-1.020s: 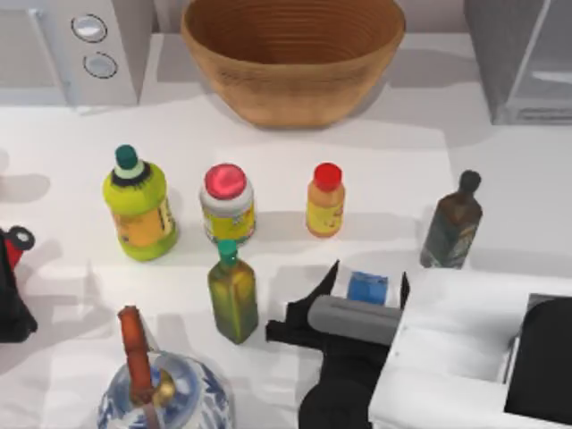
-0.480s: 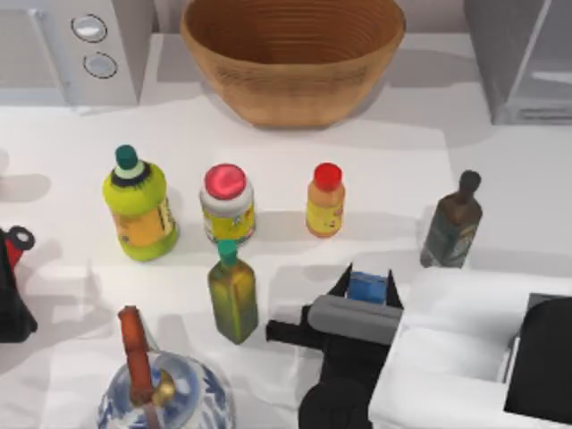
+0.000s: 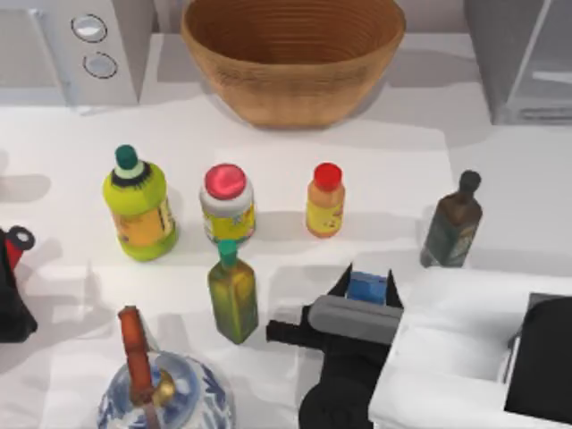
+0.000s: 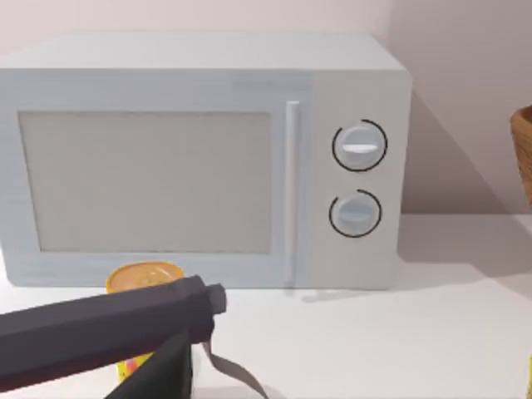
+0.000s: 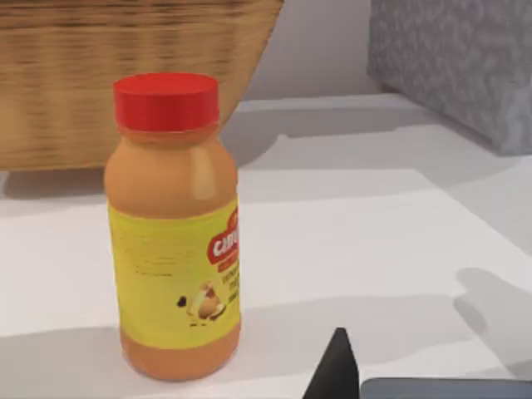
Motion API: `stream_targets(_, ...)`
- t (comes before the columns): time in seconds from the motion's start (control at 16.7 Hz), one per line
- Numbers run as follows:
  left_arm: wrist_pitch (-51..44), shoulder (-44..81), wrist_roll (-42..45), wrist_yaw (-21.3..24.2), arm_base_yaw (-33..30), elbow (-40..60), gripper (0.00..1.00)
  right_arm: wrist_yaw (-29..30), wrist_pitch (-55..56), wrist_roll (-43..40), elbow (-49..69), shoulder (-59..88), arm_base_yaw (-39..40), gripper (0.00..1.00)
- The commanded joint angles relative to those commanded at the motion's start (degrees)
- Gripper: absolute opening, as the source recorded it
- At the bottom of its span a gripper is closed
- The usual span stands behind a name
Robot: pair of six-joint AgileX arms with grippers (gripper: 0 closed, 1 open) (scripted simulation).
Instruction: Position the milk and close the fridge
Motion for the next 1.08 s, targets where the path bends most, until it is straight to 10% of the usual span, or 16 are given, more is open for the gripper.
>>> stream_targets(1.08,0.0,0.0,0.0,0.0,0.0,0.0,1.00,0.0,-6.6,0.6,-1.8,-7.8,0.2,0.00)
